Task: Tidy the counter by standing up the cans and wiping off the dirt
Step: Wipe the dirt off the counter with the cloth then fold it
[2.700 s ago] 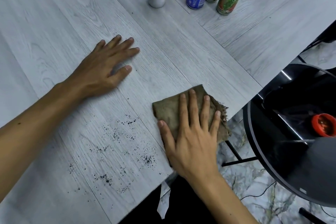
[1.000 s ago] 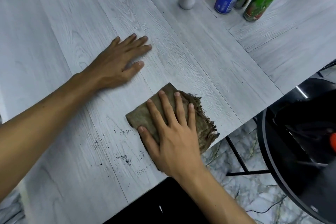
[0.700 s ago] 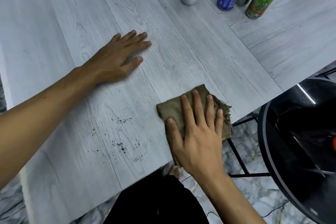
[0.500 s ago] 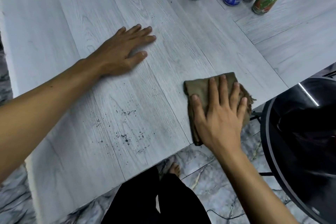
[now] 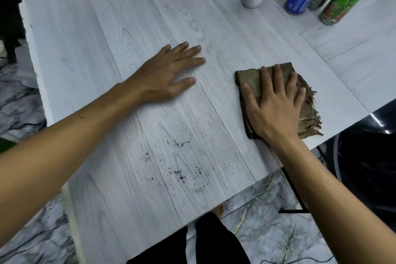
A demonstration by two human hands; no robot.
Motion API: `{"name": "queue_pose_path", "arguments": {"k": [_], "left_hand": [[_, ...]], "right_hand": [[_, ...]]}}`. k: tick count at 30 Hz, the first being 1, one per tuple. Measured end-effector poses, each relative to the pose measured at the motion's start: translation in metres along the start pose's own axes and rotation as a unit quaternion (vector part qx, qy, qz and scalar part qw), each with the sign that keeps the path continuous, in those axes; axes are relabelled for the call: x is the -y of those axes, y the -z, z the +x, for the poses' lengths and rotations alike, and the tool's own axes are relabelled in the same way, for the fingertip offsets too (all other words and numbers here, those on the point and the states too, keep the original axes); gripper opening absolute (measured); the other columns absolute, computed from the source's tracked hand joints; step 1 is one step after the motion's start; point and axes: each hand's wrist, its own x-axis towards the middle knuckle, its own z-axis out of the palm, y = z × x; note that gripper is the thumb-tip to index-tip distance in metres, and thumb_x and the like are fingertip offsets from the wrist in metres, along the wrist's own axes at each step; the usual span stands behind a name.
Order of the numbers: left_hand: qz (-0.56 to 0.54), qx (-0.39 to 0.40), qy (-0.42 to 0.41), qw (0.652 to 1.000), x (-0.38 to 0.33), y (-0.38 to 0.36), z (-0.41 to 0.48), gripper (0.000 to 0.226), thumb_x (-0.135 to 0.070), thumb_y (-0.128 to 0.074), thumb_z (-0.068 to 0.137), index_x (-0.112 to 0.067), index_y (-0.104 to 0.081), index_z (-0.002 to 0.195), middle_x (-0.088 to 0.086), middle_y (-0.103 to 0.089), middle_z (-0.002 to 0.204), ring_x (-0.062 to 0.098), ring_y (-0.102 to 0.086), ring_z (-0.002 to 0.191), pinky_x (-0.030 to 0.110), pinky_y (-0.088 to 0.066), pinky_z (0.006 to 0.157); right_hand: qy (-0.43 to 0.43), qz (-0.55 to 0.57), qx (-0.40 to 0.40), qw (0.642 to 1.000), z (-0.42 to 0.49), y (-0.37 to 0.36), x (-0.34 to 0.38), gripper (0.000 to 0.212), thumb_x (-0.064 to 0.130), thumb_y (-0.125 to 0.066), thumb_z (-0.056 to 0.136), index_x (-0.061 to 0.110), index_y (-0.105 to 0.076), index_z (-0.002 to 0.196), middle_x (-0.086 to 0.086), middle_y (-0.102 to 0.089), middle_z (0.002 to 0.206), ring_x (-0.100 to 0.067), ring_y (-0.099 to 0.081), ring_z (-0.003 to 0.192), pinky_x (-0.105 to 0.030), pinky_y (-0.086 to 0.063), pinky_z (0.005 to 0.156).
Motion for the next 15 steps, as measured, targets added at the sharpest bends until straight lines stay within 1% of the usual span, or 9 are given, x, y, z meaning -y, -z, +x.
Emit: {"name": "queue_pose_path", "arguments": {"k": [3,6,10,15], "left_hand": [[-0.007,-0.001,-0.001,1.0,0.005,0.003,-0.002,0.059,-0.049,-0.039,0.105,-0.034,-0.031,0.161,-0.011,-0.016,0.172,0.014,-0.006,0.16,0.049,-0.005,0.129],[-0.017,-0.003,0.004,1.0,0.013,0.008,-0.007,0.057,-0.044,-0.038,0.105,-0.033,-0.032,0.161,-0.01,-0.017,0.172,0.015,-0.007,0.16,0.048,-0.004,0.129],[-0.032,-0.012,0.007,0.999,0.02,0.009,-0.012,0.053,-0.036,-0.04,0.106,-0.032,-0.036,0.159,-0.01,-0.02,0.171,0.015,-0.009,0.16,0.046,-0.005,0.129],[-0.037,-0.014,0.013,0.999,0.023,0.012,-0.02,0.055,-0.041,-0.04,0.104,-0.033,-0.038,0.158,-0.01,-0.022,0.171,0.015,-0.011,0.16,0.046,-0.006,0.128]], "right_hand": [[0.014,-0.001,0.002,1.0,0.007,-0.004,0.018,0.073,0.071,-0.025,0.1,0.031,-0.025,0.161,-0.001,-0.011,0.173,-0.031,0.008,0.159,-0.059,0.007,0.124],[0.029,0.003,0.013,1.0,0.005,-0.01,0.042,0.072,0.07,-0.025,0.101,0.032,-0.025,0.162,-0.001,-0.01,0.173,-0.031,0.008,0.158,-0.058,0.008,0.124],[0.076,0.007,0.032,0.997,-0.017,-0.021,0.081,0.07,0.069,-0.026,0.102,0.033,-0.024,0.162,0.0,-0.009,0.173,-0.03,0.008,0.159,-0.057,0.007,0.125],[0.128,-0.004,0.035,0.991,-0.066,-0.036,0.115,0.069,0.067,-0.026,0.103,0.031,-0.027,0.162,-0.002,-0.011,0.173,-0.032,0.008,0.159,-0.058,0.006,0.124]]}}
